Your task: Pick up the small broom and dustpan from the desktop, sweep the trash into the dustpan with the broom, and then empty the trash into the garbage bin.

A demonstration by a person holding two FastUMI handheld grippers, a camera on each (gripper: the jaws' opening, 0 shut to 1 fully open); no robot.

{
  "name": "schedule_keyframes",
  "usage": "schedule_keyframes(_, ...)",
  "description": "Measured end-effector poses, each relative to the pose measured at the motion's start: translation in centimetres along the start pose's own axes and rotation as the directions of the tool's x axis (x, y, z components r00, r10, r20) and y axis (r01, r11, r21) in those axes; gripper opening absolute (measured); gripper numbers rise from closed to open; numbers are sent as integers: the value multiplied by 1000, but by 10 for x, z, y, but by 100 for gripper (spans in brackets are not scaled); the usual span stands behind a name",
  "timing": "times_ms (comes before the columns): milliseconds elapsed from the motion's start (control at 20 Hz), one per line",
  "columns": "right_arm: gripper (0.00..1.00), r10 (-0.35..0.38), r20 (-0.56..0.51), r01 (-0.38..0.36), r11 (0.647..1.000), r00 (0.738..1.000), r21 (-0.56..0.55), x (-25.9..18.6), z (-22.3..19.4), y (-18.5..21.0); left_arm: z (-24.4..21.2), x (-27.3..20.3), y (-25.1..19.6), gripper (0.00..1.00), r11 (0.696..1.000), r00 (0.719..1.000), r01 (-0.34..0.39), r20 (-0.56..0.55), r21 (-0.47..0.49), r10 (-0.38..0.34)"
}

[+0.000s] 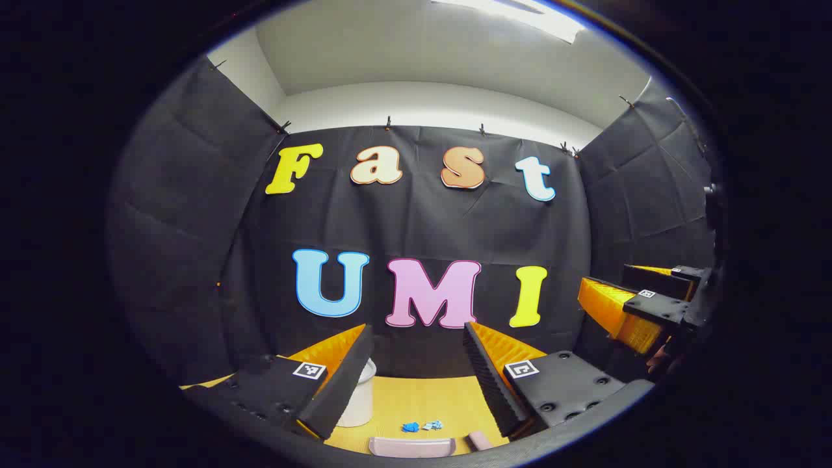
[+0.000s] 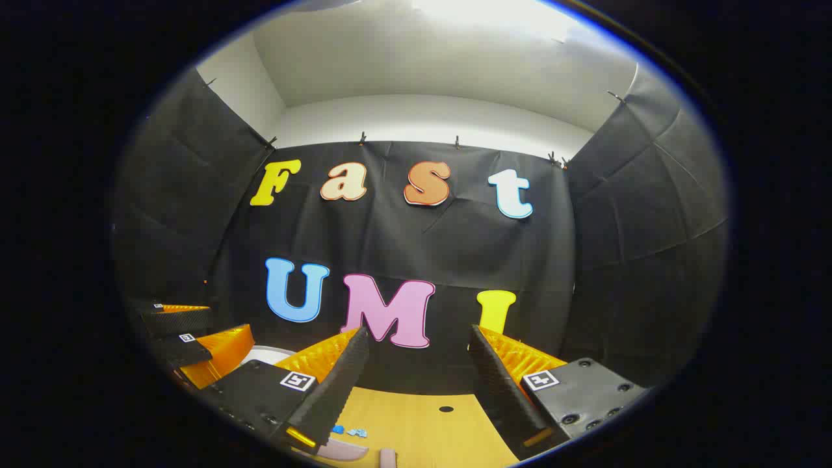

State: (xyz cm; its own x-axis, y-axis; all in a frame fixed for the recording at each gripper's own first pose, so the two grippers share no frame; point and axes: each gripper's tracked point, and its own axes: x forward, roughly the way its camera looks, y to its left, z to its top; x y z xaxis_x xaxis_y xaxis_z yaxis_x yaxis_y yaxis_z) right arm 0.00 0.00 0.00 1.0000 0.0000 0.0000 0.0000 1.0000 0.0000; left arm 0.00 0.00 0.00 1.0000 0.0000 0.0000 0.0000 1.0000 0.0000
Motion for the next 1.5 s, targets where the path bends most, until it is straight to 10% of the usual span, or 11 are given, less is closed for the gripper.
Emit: schedule_keyframes(1500,99,-8,-4,8,1000,1000,-8,12,3,2,13,11,-11,81,999,997,51,55,5,-51)
